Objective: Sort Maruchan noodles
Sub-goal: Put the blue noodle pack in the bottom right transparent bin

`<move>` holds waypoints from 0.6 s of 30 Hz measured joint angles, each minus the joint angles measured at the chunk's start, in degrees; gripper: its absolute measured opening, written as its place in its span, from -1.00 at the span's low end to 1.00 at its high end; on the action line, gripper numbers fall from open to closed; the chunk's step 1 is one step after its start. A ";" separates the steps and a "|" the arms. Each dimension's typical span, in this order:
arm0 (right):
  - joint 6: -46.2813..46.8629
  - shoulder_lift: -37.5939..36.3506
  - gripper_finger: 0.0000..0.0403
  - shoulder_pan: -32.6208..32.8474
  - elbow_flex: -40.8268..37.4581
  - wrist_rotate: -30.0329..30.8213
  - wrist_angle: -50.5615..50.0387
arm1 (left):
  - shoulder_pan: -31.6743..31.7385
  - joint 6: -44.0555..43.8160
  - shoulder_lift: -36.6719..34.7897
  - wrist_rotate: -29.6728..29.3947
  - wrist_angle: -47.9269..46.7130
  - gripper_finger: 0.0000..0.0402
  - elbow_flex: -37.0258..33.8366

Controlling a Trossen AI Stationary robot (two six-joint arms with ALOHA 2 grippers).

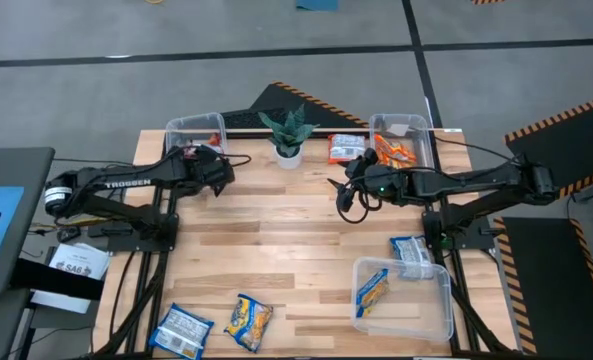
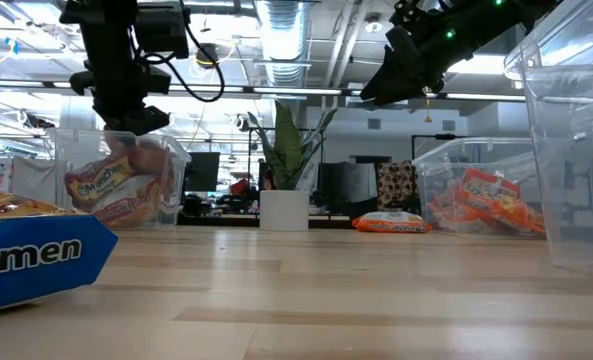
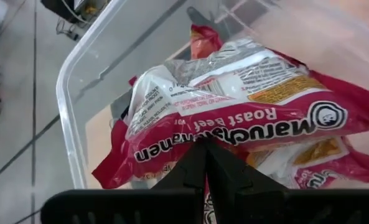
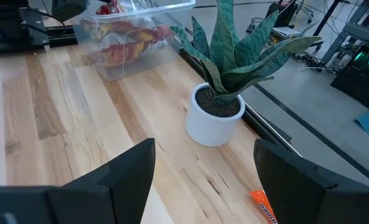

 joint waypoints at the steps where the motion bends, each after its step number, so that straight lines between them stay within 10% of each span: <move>1: 0.00 0.00 0.46 0.00 0.00 0.00 0.01 | -0.06 0.35 -0.25 -0.08 -0.16 -1.00 0.20; 11: 0.02 0.02 0.46 0.00 0.00 0.00 -0.01 | -9.80 -0.80 -11.45 -10.04 0.29 -1.00 1.59; 18: 0.91 0.02 0.46 0.00 0.02 -0.02 0.01 | -23.62 9.18 -18.59 -6.38 14.80 -1.00 -0.92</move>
